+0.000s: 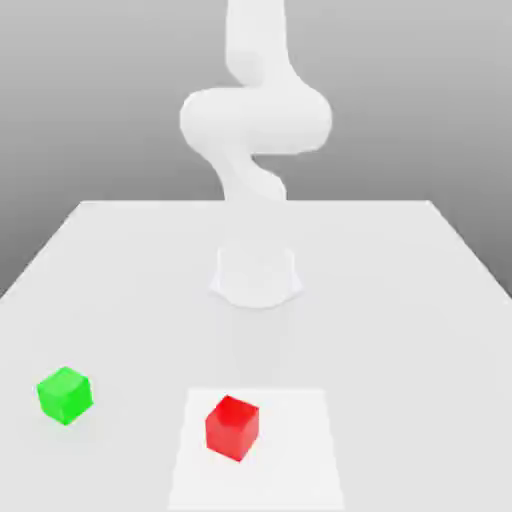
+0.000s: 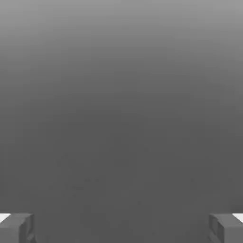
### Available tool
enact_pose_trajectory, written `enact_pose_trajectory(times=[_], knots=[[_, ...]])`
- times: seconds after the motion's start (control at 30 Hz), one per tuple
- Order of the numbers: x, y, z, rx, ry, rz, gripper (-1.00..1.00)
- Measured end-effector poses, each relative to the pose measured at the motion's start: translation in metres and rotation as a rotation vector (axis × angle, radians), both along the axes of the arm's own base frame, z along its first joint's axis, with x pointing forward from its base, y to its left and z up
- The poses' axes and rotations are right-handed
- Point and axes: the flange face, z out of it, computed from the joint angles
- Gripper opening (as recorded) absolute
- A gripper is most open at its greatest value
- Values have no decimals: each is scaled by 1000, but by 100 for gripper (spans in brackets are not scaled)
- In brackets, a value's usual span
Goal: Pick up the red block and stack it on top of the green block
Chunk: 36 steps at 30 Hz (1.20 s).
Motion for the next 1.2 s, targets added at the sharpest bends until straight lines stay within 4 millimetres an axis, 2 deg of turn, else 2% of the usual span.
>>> enact_pose_trajectory(times=[0.07, 0.17, 0.33, 0.5, 0.63, 0.7, 0.87, 0.9, 1.1, 1.2], knots=[[26, -3, -45, 22, 73, -38, 0], [52, -7, -113, 51, 176, -94, 0], [72, -16, -226, 94, 344, -191, 0], [63, -23, -337, 131, 511, -293, 0], [36, -28, -419, 158, 644, -380, 0], [25, -28, -451, 165, 687, -408, 0], [22, -28, -506, 167, 701, -416, 0], [21, -27, -514, 166, 701, -416, -100], [21, -27, -517, 166, 700, -416, -100], [22, -27, -498, 167, 701, -416, -100]])
